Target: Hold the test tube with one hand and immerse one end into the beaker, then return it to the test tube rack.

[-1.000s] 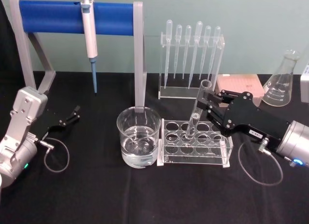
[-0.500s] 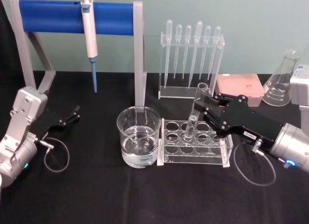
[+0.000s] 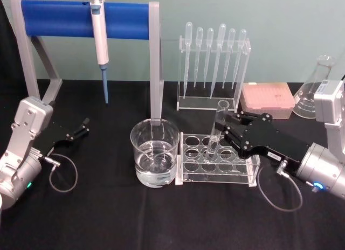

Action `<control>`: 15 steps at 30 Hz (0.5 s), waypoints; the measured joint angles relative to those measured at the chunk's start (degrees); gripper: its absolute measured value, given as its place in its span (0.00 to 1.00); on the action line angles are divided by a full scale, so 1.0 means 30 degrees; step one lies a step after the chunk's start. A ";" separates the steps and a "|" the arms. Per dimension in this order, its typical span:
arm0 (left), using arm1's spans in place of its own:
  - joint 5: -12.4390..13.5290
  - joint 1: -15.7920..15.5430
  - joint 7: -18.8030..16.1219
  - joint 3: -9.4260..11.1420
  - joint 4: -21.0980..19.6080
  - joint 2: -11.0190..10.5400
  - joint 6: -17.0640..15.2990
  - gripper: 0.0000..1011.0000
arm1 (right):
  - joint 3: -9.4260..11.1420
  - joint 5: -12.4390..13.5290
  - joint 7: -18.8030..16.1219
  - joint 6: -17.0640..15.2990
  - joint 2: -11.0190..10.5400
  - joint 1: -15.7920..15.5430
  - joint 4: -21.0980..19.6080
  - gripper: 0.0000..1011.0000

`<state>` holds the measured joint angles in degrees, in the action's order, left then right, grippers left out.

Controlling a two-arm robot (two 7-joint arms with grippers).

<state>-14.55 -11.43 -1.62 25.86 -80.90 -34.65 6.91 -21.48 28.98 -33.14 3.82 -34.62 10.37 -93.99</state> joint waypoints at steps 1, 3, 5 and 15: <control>0.0000 -0.0001 -0.0001 -0.0001 0.0000 0.0000 0.0001 0.99 | -0.0017 -0.0009 -0.0018 0.0003 0.0017 0.0004 0.0050 0.24; 0.0000 0.0000 0.0000 0.0000 0.0000 0.0000 0.0001 0.99 | -0.0067 -0.0046 -0.0049 0.0019 0.0075 0.0021 0.0193 0.24; 0.0000 -0.0001 0.0000 -0.0001 0.0001 0.0000 0.0001 0.99 | -0.0109 -0.0073 -0.0059 0.0025 0.0119 0.0039 0.0300 0.24; 0.0000 0.0000 0.0000 -0.0001 0.0000 0.0000 0.0001 0.99 | -0.0305 -0.0318 -0.0063 0.0029 0.0329 0.0082 0.0827 0.24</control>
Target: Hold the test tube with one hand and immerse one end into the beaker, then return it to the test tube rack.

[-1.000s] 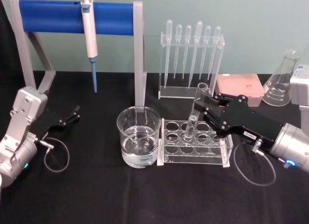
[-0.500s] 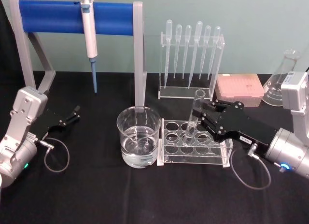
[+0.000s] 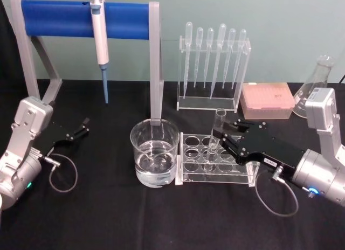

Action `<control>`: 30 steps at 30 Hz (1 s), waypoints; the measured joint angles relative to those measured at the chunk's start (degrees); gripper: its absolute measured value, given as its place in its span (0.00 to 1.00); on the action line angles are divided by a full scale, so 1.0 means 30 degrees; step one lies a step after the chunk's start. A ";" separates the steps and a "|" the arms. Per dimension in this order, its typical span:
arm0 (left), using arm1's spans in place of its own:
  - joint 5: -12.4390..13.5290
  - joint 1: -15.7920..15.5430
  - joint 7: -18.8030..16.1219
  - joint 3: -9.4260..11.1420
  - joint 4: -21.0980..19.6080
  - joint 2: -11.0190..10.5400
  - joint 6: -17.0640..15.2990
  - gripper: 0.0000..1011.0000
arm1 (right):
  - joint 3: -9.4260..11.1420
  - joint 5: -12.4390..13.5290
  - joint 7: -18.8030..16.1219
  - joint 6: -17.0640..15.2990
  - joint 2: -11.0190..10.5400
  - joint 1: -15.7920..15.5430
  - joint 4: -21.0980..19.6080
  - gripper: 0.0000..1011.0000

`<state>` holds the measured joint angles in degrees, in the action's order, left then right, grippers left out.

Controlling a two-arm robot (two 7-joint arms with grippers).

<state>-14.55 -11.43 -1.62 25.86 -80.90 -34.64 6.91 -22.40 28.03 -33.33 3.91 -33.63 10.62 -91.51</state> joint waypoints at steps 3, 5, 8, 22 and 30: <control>0.0001 0.0000 -0.0001 0.0001 0.0000 0.0000 -0.0001 0.99 | -0.0021 -0.0040 0.0001 -0.0003 0.0030 -0.0007 0.0066 0.24; 0.0001 -0.0001 0.0000 0.0000 0.0000 0.0000 0.0000 0.99 | -0.0030 -0.0064 0.0003 -0.0002 0.0049 -0.0013 0.0099 0.24; 0.0001 0.0000 0.0000 0.0000 0.0000 0.0000 0.0000 0.99 | -0.0048 -0.0111 0.0006 0.0000 0.0083 -0.0024 0.0138 0.24; 0.0001 0.0000 0.0000 0.0001 -0.0001 0.0000 -0.0001 0.99 | -0.0038 -0.0081 0.0010 -0.0001 0.0058 -0.0027 0.0111 0.40; 0.0000 -0.0001 0.0000 0.0001 0.0000 0.0000 -0.0001 0.99 | 0.0090 -0.0001 0.0017 0.0084 0.0023 -0.0152 -0.0078 0.63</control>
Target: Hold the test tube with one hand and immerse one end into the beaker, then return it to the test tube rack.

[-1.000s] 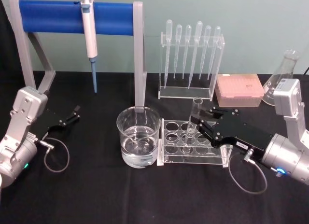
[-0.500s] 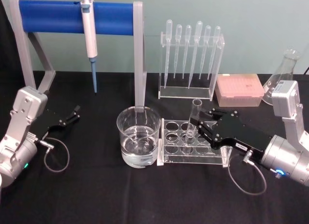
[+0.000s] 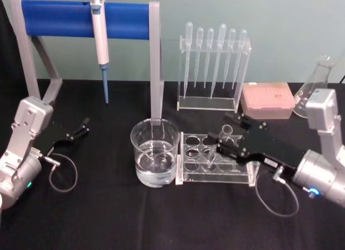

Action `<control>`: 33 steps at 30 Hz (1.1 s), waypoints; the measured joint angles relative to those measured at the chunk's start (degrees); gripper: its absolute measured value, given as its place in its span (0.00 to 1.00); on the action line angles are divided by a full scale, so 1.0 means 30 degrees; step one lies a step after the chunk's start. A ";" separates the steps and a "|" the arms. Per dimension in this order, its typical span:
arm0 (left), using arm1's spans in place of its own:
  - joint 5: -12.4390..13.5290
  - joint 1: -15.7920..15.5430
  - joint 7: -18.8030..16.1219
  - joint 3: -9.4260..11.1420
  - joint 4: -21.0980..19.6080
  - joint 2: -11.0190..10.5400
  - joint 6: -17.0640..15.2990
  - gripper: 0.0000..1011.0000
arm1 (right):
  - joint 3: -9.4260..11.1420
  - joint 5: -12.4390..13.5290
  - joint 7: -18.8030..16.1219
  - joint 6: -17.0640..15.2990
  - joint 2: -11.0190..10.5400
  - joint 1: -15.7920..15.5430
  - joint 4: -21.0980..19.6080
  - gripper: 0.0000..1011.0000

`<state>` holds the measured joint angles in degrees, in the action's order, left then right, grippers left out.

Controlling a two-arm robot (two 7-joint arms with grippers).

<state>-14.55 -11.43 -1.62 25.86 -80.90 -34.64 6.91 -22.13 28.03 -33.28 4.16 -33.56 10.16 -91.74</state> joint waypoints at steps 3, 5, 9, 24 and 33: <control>0.0000 0.0001 0.0000 0.0000 0.0000 0.0000 0.0001 0.99 | 0.0310 0.0301 -0.0003 0.0181 -0.0064 -0.0243 -0.0441 0.75; 0.0001 0.0001 0.0000 0.0000 0.0000 -0.0001 0.0000 0.99 | 0.0477 0.0479 0.0000 0.0232 -0.0094 -0.0353 -0.0671 0.80; 0.0001 0.0001 0.0000 0.0000 0.0000 0.0000 0.0001 0.99 | 0.1030 0.1034 0.0175 0.0334 -0.0164 -0.0696 -0.1325 0.91; 0.0001 0.0000 0.0000 0.0000 0.0000 0.0000 0.0000 0.99 | 0.3318 -0.0556 0.5917 0.0723 0.1802 -0.2020 -0.1427 0.99; 0.0001 0.0001 0.0000 0.0000 0.0000 -0.0001 0.0001 0.99 | 0.3594 -0.3704 0.9589 0.1527 0.3551 -0.2107 0.0661 0.99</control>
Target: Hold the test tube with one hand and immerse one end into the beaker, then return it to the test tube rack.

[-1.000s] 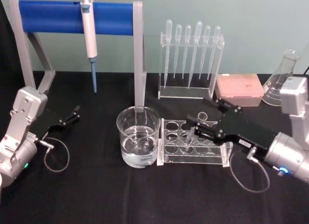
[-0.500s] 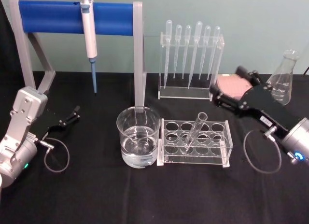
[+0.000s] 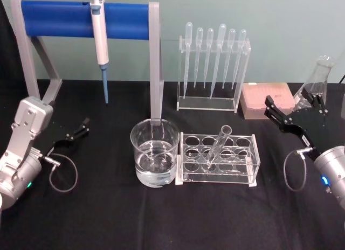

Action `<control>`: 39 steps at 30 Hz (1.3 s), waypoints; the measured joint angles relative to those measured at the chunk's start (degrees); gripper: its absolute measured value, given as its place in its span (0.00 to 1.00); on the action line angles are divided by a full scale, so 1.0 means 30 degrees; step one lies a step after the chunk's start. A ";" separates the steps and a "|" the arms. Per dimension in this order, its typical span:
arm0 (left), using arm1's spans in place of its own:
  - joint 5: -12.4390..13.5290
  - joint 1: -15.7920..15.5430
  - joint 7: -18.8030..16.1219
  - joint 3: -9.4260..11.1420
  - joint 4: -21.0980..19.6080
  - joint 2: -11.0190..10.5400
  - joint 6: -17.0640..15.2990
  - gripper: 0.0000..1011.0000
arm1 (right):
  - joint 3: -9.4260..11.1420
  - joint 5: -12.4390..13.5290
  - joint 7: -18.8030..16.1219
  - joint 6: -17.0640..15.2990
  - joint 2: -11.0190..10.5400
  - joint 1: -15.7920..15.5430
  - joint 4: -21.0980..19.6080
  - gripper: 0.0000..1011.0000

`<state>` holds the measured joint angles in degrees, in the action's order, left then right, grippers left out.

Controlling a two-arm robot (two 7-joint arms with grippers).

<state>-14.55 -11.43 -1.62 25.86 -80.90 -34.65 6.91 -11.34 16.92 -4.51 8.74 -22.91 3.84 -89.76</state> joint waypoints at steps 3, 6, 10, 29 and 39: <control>0.0000 0.0000 0.0000 0.0000 0.0000 0.0001 -0.0001 0.99 | 0.0018 -0.0409 0.0338 0.0137 0.0259 0.0038 0.0467 0.99; -0.0001 0.0000 0.0000 0.0000 0.0001 0.0001 0.0000 0.99 | 0.0049 -0.0871 0.0627 0.0315 0.0550 0.0149 0.1139 0.99; -0.0001 -0.0001 0.0001 0.0000 0.0000 0.0001 -0.0001 0.99 | 0.0085 -0.1354 0.0762 0.0321 0.0841 0.0343 0.2066 0.99; 0.0000 -0.0001 0.0001 -0.0001 0.0000 0.0000 -0.0001 0.99 | 0.0141 -0.1837 0.0106 0.0446 0.1125 0.0457 0.2806 0.99; 0.0000 0.0000 0.0001 -0.0001 0.0000 0.0000 0.0000 0.99 | 0.0129 -0.1834 0.0190 0.0418 0.1110 0.0445 0.2752 0.99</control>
<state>-14.55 -11.43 -1.62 25.86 -80.90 -34.65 6.91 -10.96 11.42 -3.94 9.99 -19.58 5.18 -81.50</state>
